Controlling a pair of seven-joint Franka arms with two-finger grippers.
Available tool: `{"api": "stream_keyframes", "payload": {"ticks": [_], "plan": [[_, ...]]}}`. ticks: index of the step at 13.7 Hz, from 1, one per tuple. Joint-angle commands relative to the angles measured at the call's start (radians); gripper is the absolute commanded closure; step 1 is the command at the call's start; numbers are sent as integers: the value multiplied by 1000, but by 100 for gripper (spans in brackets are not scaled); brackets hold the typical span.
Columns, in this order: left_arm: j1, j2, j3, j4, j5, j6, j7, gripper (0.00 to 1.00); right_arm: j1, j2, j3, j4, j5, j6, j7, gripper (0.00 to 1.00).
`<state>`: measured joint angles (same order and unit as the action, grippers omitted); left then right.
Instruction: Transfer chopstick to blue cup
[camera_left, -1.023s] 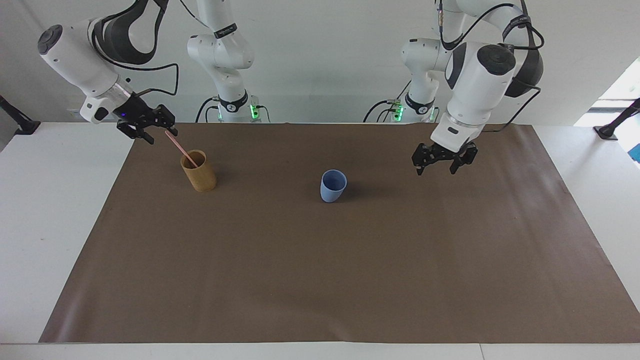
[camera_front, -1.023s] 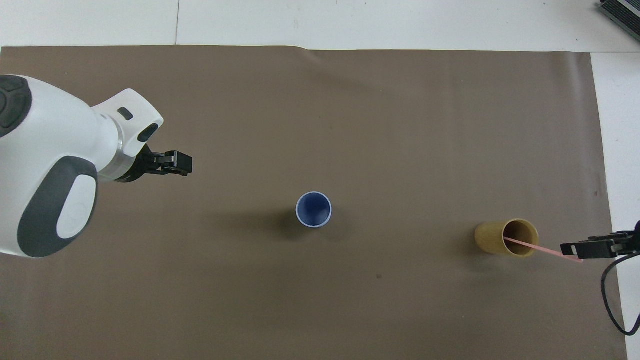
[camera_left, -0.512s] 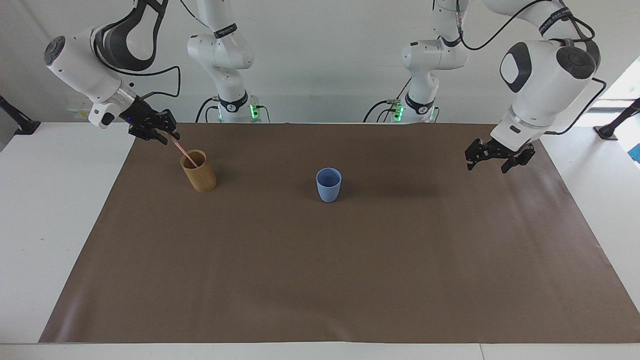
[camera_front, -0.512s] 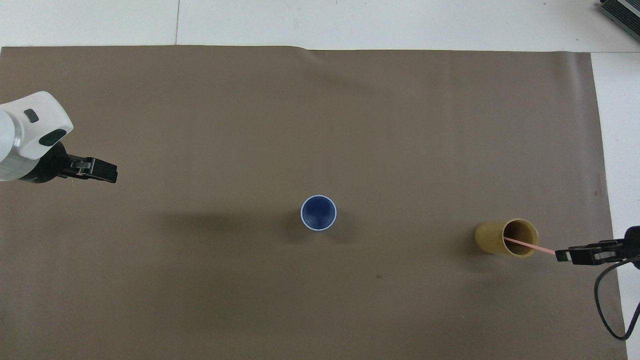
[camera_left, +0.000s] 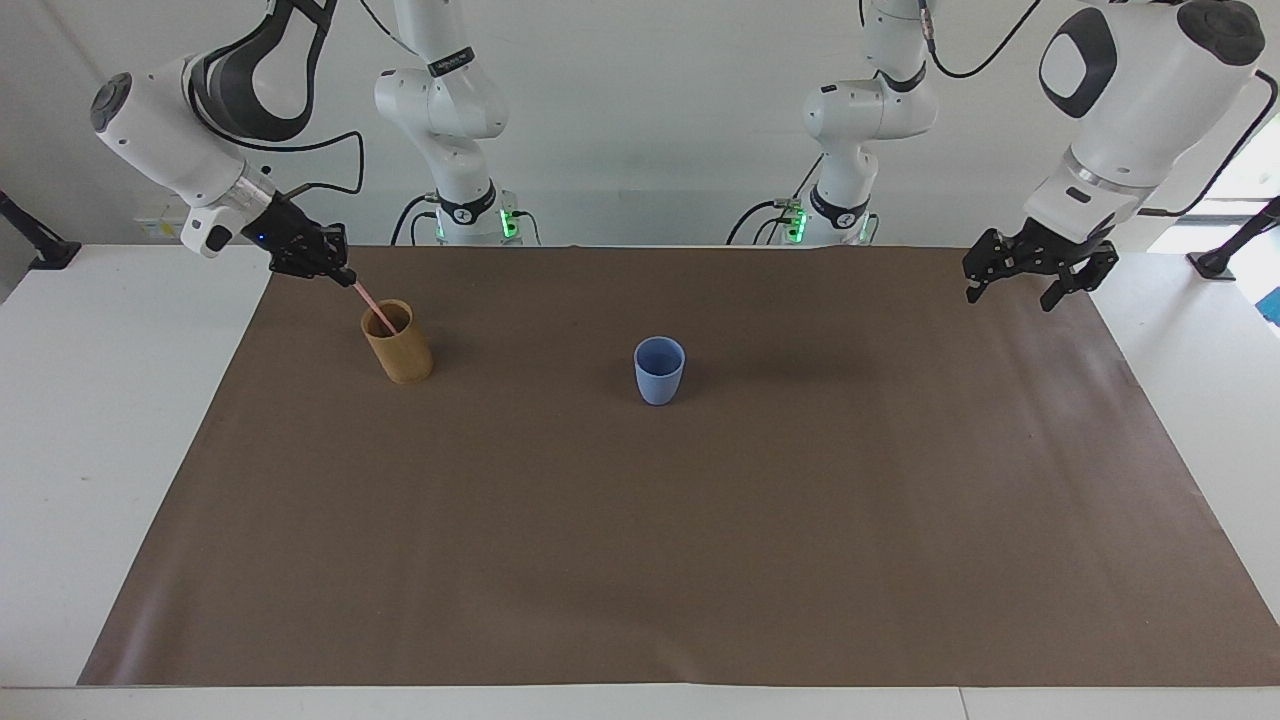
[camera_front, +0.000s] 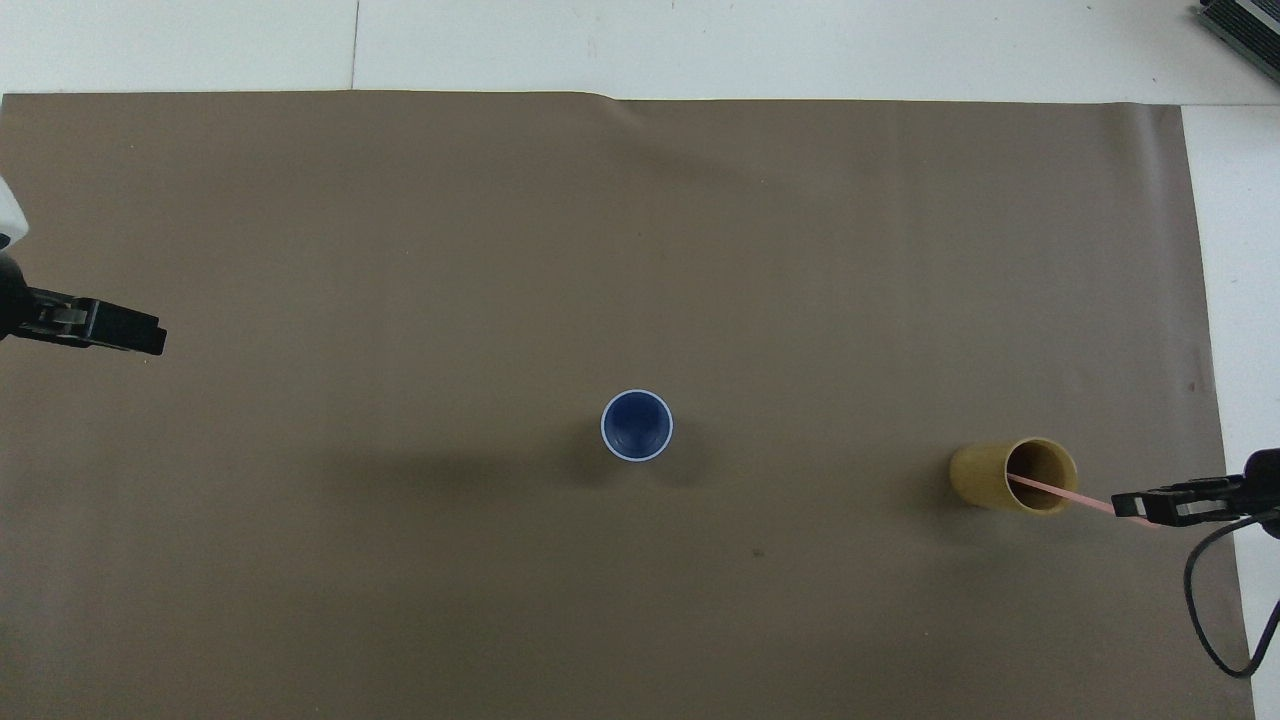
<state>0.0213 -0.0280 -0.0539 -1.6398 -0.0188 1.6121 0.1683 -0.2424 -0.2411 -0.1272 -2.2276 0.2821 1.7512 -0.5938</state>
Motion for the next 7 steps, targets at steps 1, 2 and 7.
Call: {"api": "stream_keyframes", "payload": {"ticks": [1, 2, 7], "plan": [[0, -3, -9, 67, 19, -127, 3, 0, -12, 8, 4, 46, 35, -1, -9, 100], [2, -3, -9, 99, 16, -148, 2, 0, -6, 12, 4, 71, 35, -1, 20, 100], [6, -32, -9, 51, 5, -135, -3, 0, 23, 25, 50, 213, 17, -99, 366, 100]]}}
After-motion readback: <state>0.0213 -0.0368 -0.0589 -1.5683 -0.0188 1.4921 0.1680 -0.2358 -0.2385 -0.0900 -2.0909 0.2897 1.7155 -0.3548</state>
